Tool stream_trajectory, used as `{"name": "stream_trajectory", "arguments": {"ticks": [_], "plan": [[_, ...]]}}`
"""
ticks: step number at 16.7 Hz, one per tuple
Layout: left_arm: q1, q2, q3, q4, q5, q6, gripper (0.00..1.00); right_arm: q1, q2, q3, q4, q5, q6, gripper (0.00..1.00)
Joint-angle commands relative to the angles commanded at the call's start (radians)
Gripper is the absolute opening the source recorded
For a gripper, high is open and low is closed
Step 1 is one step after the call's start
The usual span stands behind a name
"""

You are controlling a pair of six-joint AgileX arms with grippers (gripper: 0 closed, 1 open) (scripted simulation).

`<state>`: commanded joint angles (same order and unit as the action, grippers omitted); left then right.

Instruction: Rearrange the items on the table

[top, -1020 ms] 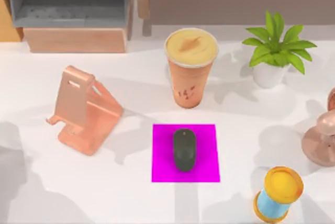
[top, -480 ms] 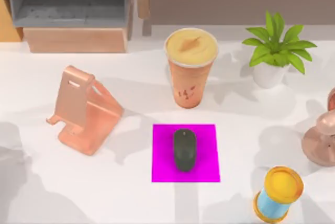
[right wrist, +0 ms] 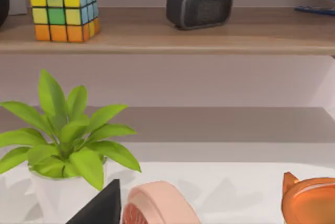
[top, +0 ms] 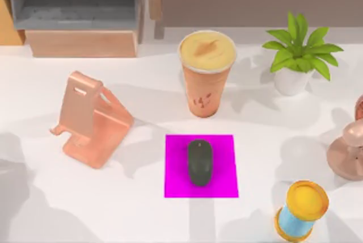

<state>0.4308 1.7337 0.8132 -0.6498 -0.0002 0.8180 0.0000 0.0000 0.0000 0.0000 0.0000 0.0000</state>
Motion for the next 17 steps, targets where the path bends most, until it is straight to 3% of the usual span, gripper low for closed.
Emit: {"name": "stream_trajectory", "arguments": {"ticks": [17], "plan": [[-0.003, -0.099, 0.076, -0.166, 0.014, -0.009, 0.00, 0.000, 0.000, 0.000, 0.000, 0.000, 0.000, 1.00]]}}
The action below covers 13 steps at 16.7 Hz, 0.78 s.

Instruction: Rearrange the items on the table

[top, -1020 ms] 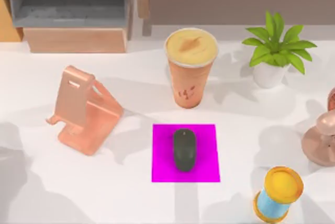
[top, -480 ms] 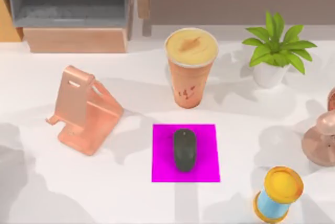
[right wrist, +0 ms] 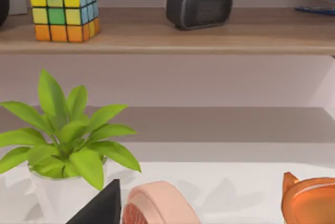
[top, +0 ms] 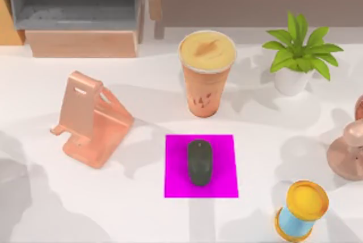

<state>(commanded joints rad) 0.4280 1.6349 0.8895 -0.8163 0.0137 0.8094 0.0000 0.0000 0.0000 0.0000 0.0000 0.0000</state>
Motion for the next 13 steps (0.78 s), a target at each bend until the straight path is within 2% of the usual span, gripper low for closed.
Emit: {"name": "stream_trajectory", "arguments": {"ticks": [5, 13], "plan": [[-0.063, -0.087, -0.031, 0.076, 0.034, -0.068, 0.00, 0.000, 0.000, 0.000, 0.000, 0.000, 0.000, 1.00], [-0.353, -0.465, -0.234, 0.431, 0.175, -0.384, 0.00, 0.000, 0.000, 0.000, 0.000, 0.000, 0.000, 1.00]]}}
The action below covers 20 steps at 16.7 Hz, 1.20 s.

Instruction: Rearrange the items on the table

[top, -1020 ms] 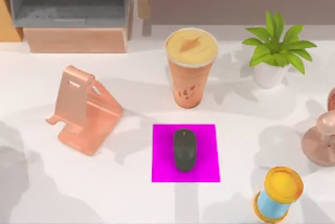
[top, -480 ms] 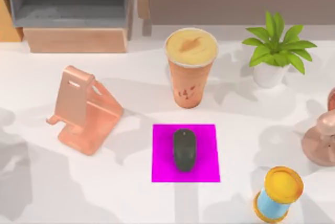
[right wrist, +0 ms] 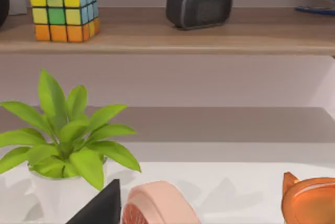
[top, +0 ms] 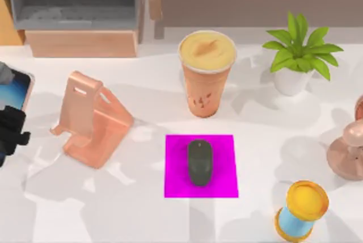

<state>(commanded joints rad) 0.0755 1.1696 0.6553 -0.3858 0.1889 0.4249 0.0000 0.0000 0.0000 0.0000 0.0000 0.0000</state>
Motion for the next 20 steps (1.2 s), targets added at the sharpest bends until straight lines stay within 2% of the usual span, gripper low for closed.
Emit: {"name": "stream_trajectory", "arguments": {"ticks": [4, 8, 13, 20], "plan": [[-0.149, -0.197, -0.109, 0.181, 0.066, -0.165, 0.00, 0.000, 0.000, 0.000, 0.000, 0.000, 0.000, 1.00], [-0.228, -0.302, -0.168, 0.277, 0.100, -0.252, 0.00, 0.000, 0.000, 0.000, 0.000, 0.000, 0.000, 1.00], [-0.227, -0.302, -0.164, 0.279, 0.100, -0.250, 0.00, 0.000, 0.000, 0.000, 0.000, 0.000, 0.000, 1.00], [-0.272, -0.329, -0.082, 0.353, 0.132, -0.138, 0.00, 0.000, 0.000, 0.000, 0.000, 0.000, 0.000, 1.00]]}}
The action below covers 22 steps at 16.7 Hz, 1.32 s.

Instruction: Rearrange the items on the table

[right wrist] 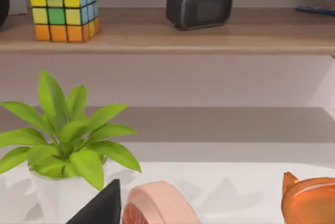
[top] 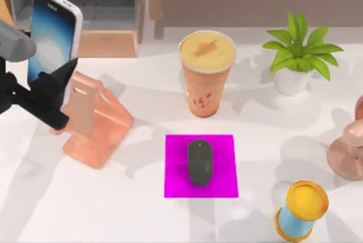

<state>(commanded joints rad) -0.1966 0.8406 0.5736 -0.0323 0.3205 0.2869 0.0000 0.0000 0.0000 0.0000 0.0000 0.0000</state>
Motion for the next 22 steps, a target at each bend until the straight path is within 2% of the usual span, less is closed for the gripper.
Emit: {"name": "stream_trajectory", "arguments": {"ticks": [4, 10, 15, 22], "plan": [[-0.004, 0.067, -0.054, 0.049, -0.021, -0.027, 0.00, 0.000, 0.000, 0.000, 0.000, 0.000, 0.000, 1.00], [-0.023, 0.279, -0.075, 0.177, -0.084, -0.137, 0.00, 0.000, 0.000, 0.000, 0.000, 0.000, 0.000, 1.00], [-0.026, 0.291, -0.075, 0.188, -0.090, -0.146, 0.00, 0.000, 0.000, 0.000, 0.000, 0.000, 0.000, 1.00], [-0.026, 0.291, -0.075, 0.188, -0.090, -0.146, 0.53, 0.000, 0.000, 0.000, 0.000, 0.000, 0.000, 1.00]]}}
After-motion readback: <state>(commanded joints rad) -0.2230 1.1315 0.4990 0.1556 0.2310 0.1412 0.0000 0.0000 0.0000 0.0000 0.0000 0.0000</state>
